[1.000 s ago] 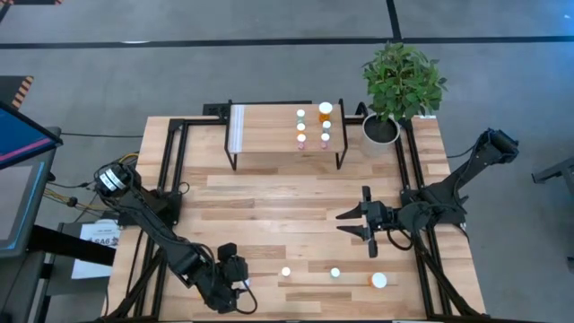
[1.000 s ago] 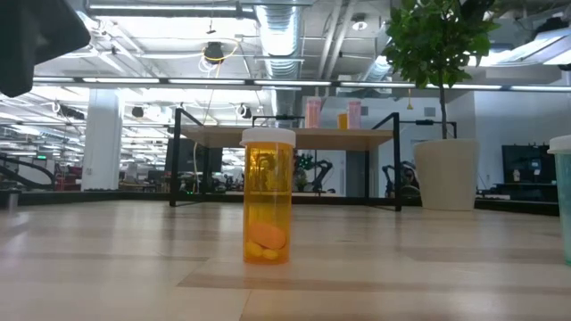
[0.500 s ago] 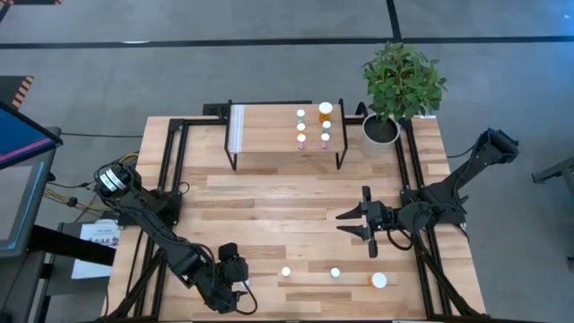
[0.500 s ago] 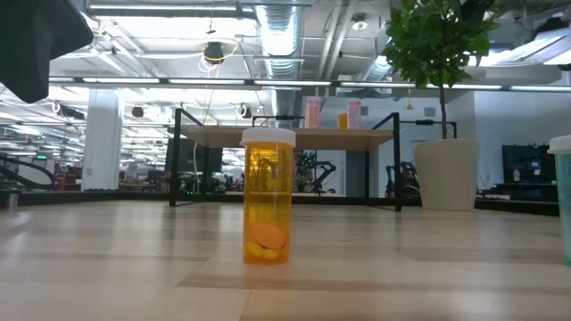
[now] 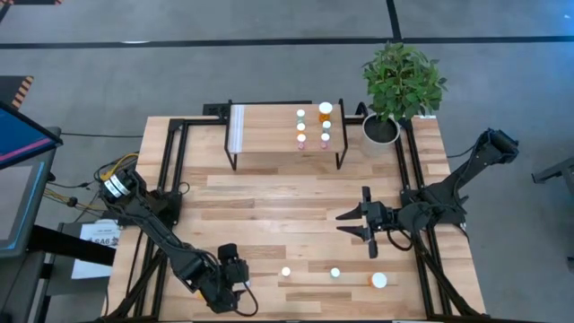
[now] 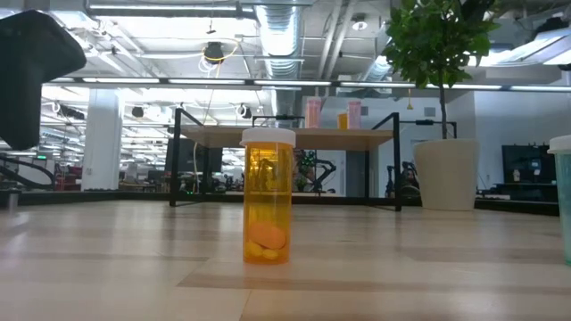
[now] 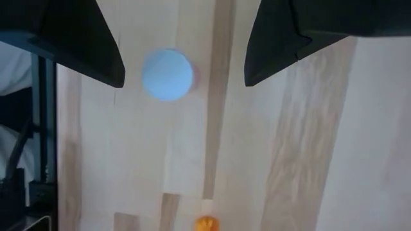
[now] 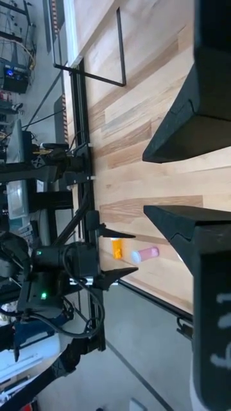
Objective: Pick and place medicine bottles onto shelf by color
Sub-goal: Put the small purple pill bottle on the shelf
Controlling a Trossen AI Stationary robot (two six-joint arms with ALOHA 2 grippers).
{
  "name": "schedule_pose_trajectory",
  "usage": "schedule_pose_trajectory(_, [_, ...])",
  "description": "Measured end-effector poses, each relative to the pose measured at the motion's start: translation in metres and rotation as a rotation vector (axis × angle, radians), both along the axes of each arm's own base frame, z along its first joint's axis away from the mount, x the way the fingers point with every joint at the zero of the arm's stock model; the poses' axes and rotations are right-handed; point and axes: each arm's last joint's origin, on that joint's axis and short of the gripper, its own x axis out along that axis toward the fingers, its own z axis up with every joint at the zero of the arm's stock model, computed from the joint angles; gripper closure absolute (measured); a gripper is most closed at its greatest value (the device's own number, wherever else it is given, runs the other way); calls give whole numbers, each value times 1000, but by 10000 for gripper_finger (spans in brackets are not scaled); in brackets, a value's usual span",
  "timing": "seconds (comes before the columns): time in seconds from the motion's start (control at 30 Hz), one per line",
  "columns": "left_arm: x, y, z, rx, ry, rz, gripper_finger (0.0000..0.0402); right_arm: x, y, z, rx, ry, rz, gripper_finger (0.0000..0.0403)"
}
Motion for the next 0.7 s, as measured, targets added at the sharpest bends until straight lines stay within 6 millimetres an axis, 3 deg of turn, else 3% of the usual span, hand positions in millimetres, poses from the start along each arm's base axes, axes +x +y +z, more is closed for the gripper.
schedule_pose_trajectory(0.3, [0,0,0,10,-8,6,104,0,0,0,0,0,0,268])
schedule_pose_trajectory(0.7, [0,-2,1,-17,-3,-8,197,0,0,0,-1,0,0,268])
